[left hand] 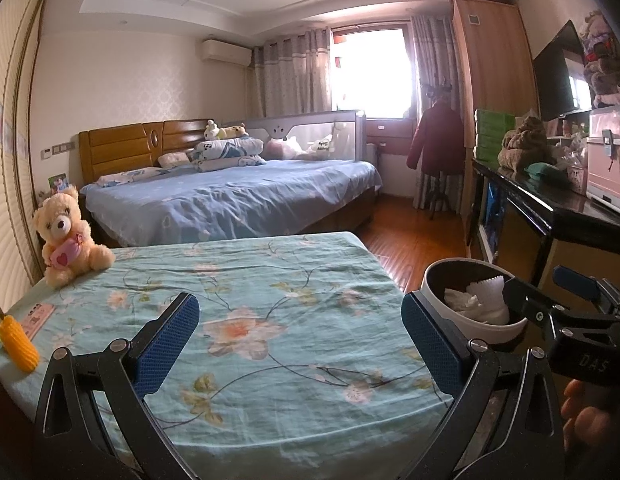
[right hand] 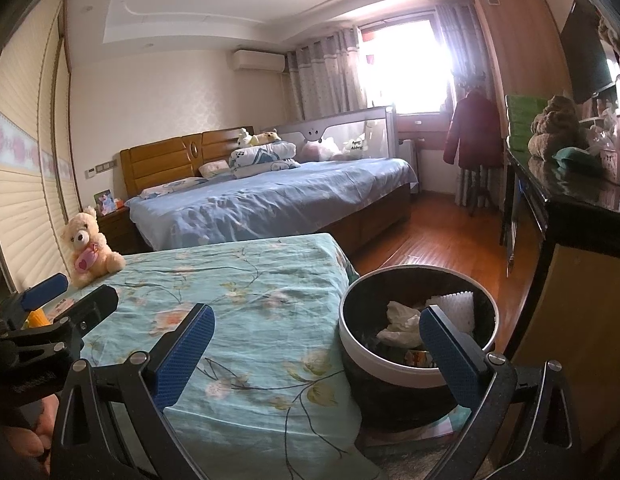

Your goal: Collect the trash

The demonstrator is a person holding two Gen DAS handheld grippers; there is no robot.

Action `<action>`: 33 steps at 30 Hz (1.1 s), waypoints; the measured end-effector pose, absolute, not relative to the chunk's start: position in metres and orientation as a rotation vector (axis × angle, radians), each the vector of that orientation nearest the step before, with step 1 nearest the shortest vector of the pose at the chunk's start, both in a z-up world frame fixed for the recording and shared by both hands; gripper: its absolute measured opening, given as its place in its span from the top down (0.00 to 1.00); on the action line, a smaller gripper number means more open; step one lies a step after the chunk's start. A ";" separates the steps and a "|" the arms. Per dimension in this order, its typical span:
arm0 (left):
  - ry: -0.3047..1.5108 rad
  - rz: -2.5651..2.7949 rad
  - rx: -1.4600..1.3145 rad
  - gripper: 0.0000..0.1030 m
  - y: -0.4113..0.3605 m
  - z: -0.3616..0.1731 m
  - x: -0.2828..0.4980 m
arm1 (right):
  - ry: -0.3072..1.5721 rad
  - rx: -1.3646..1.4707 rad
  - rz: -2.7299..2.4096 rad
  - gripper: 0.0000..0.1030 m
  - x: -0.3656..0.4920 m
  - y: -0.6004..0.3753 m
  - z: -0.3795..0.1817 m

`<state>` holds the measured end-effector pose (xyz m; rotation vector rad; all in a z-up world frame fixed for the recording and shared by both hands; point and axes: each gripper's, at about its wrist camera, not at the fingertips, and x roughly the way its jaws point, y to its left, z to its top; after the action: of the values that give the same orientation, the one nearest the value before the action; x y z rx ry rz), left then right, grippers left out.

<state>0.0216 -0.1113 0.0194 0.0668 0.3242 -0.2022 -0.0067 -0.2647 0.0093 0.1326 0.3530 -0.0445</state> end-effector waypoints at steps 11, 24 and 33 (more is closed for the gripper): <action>0.327 -0.204 0.066 0.00 -0.111 0.020 0.022 | 0.353 0.132 -0.043 0.00 -0.006 -0.264 0.010; 0.330 -0.211 0.065 0.00 -0.113 0.020 0.022 | 0.351 0.128 -0.037 0.00 -0.006 -0.260 0.013; 0.330 -0.213 0.065 0.00 -0.113 0.020 0.022 | 0.350 0.128 -0.037 0.00 -0.007 -0.259 0.014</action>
<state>0.0216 -0.1131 0.0201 0.0645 0.3302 -0.2132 -0.0066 -0.2592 0.0140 0.1283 0.3505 -0.0366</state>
